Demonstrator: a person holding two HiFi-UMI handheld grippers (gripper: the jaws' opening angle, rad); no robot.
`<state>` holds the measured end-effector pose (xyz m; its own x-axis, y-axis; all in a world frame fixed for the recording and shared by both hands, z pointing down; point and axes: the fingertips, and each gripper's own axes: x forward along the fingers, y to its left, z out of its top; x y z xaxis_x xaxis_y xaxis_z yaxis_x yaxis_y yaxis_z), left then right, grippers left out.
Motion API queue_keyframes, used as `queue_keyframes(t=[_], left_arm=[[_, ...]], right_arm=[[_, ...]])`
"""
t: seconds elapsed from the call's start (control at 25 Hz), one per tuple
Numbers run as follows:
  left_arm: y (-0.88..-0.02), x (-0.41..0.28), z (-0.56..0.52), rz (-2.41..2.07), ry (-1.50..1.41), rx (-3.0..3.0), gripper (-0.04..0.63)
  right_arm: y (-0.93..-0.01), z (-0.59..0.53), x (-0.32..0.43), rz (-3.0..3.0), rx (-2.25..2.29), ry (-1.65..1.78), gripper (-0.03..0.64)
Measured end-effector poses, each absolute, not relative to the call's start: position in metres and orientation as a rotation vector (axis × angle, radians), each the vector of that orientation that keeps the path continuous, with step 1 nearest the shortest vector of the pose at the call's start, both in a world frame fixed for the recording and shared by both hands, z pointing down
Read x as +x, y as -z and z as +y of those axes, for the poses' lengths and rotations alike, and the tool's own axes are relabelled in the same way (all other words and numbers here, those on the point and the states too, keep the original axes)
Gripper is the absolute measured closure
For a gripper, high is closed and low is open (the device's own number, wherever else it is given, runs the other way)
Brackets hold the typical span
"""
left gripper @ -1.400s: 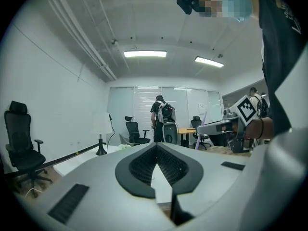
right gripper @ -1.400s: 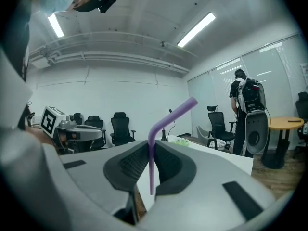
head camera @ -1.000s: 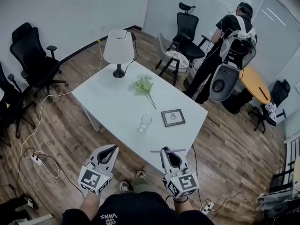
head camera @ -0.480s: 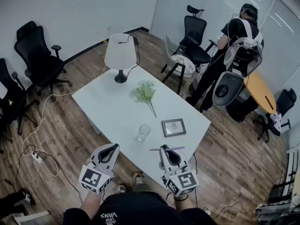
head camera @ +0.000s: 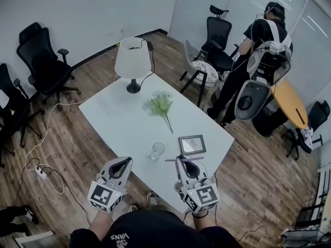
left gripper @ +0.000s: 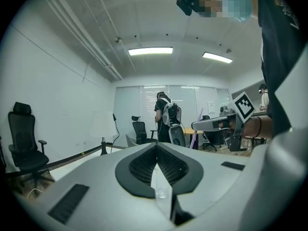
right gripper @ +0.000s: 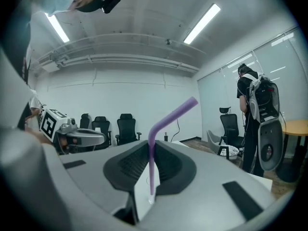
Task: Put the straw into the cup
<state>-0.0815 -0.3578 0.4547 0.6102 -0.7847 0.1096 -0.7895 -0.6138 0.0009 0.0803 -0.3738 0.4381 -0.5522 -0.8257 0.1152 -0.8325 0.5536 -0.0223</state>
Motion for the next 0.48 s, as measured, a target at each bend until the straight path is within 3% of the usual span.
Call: queue_keyframes(t=[0.48], left_arm=[[-0.46,-0.1,-0.384,-1.402,-0.162,2.744,0.584]], right_arm=[[-0.431,-0.413,0.055,-2.734,1.385,-0.071,0.572]])
